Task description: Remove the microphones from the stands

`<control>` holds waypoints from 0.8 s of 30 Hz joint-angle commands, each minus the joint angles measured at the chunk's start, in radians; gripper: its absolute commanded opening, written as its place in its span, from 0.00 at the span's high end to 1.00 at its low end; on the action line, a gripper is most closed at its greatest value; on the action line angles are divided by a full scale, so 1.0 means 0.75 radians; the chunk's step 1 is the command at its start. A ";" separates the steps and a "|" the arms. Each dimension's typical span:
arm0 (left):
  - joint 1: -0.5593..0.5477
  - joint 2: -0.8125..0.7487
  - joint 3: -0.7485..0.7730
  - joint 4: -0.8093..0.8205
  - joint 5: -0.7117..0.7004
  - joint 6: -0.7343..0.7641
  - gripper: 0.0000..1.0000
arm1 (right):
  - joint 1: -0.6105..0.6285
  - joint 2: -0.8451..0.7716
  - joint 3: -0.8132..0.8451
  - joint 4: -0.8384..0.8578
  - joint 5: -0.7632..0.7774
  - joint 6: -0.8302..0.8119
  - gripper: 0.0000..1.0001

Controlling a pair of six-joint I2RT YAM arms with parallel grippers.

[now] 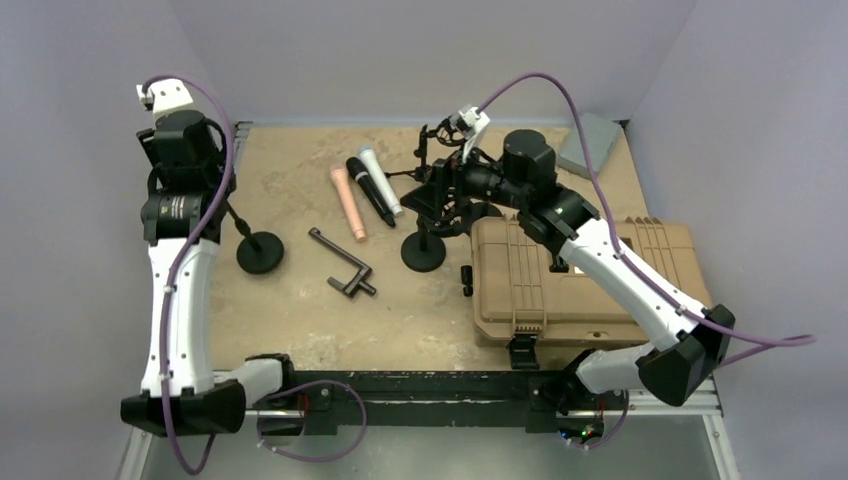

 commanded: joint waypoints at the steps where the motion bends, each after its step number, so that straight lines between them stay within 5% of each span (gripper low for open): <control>1: -0.076 -0.165 -0.006 -0.012 0.044 0.016 1.00 | 0.116 0.061 0.124 0.087 0.071 -0.001 0.08; 12: -0.207 -0.450 -0.199 -0.225 0.250 -0.019 1.00 | 0.426 0.230 0.198 0.234 0.159 -0.108 0.08; 24: -0.235 -0.594 -0.265 -0.301 0.501 -0.109 1.00 | 0.615 0.477 0.160 0.830 0.140 -0.232 0.08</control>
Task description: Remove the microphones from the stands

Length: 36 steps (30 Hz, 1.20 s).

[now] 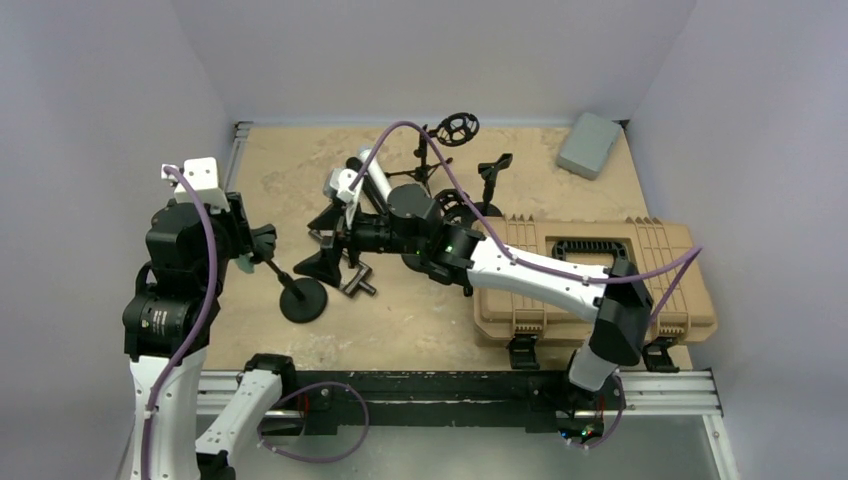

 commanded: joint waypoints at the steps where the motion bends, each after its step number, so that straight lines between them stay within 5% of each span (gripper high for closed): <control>1: -0.020 -0.001 0.013 0.048 0.093 -0.092 1.00 | 0.012 0.058 0.016 0.388 0.036 -0.063 0.07; 15: -0.036 0.017 0.021 0.035 0.064 -0.110 1.00 | 0.045 0.309 -0.052 0.944 -0.006 -0.220 0.08; 36: -0.036 0.035 0.033 0.030 0.060 -0.105 1.00 | 0.052 0.482 0.097 0.990 -0.062 -0.237 0.19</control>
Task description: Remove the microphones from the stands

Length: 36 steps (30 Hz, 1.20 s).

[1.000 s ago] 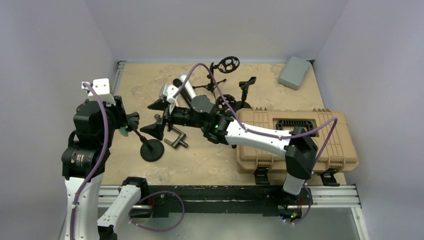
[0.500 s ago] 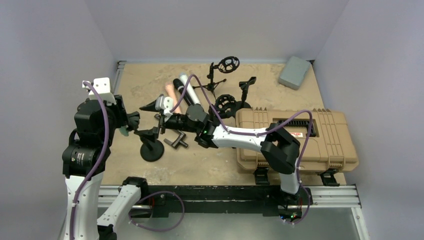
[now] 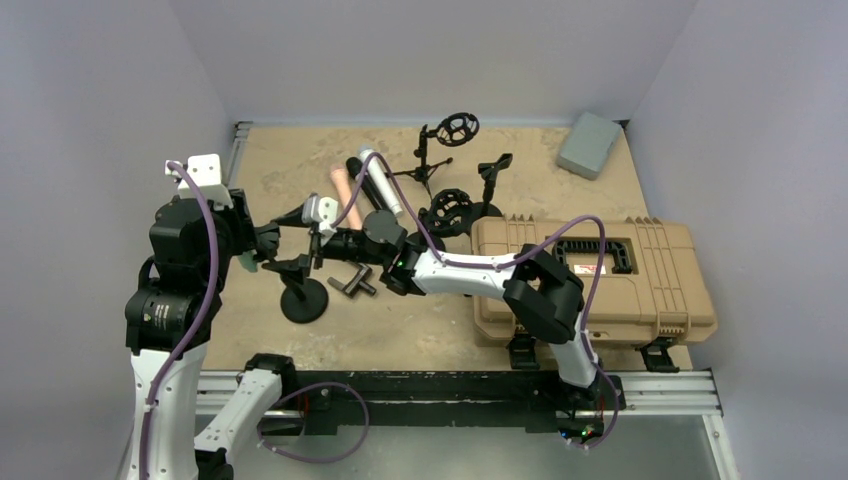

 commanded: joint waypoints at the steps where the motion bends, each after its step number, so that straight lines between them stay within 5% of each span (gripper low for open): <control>1: -0.010 0.014 0.031 0.025 0.037 -0.076 1.00 | 0.011 -0.017 0.072 0.081 -0.015 -0.009 0.19; 10: -0.012 0.013 0.034 0.019 0.040 -0.078 1.00 | 0.013 0.030 0.134 0.061 0.017 0.046 0.31; 18: -0.011 0.013 0.035 0.017 0.043 -0.079 1.00 | 0.013 0.056 0.154 0.042 0.026 0.056 0.26; 23: -0.011 0.013 0.035 0.018 0.045 -0.078 1.00 | 0.013 0.060 0.158 0.038 0.032 0.062 0.32; 31: -0.012 0.011 0.039 0.016 0.044 -0.081 1.00 | 0.014 0.058 0.156 0.038 0.026 0.066 0.63; 35: -0.011 0.017 0.068 0.000 0.029 -0.093 1.00 | 0.013 0.066 0.166 -0.002 0.032 0.052 1.00; 36: -0.012 0.019 0.075 -0.006 0.025 -0.096 1.00 | 0.014 0.069 0.165 -0.008 0.039 0.052 1.00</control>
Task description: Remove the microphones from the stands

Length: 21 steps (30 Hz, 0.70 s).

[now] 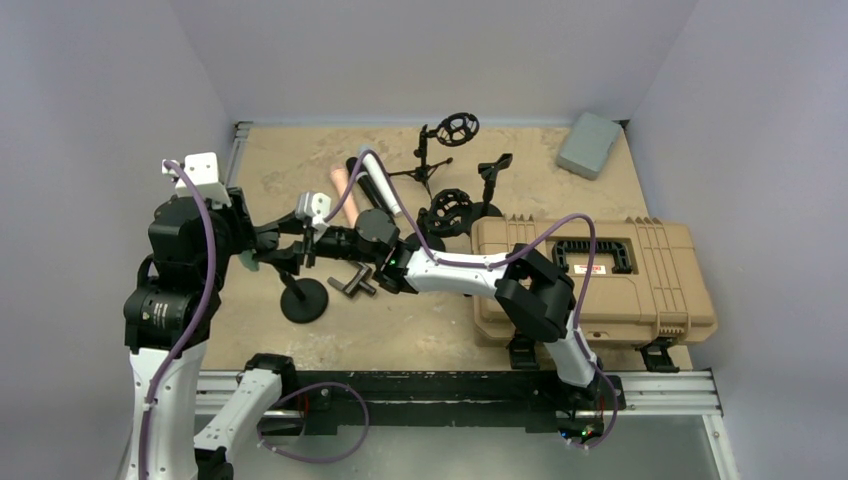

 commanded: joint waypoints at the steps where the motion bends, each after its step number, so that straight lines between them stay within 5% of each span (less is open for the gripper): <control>1: -0.011 0.013 0.076 -0.006 0.032 -0.070 1.00 | 0.006 0.000 0.062 -0.003 0.031 -0.019 1.00; 9: -0.011 0.023 0.209 -0.032 -0.056 -0.042 1.00 | 0.006 0.017 0.099 -0.104 0.053 -0.015 1.00; 18: -0.011 0.024 0.200 -0.031 0.046 -0.048 1.00 | 0.006 -0.015 0.092 -0.148 0.138 0.021 1.00; 21: -0.011 0.017 0.162 -0.025 0.037 -0.050 1.00 | 0.007 -0.042 0.037 -0.079 0.189 0.063 0.58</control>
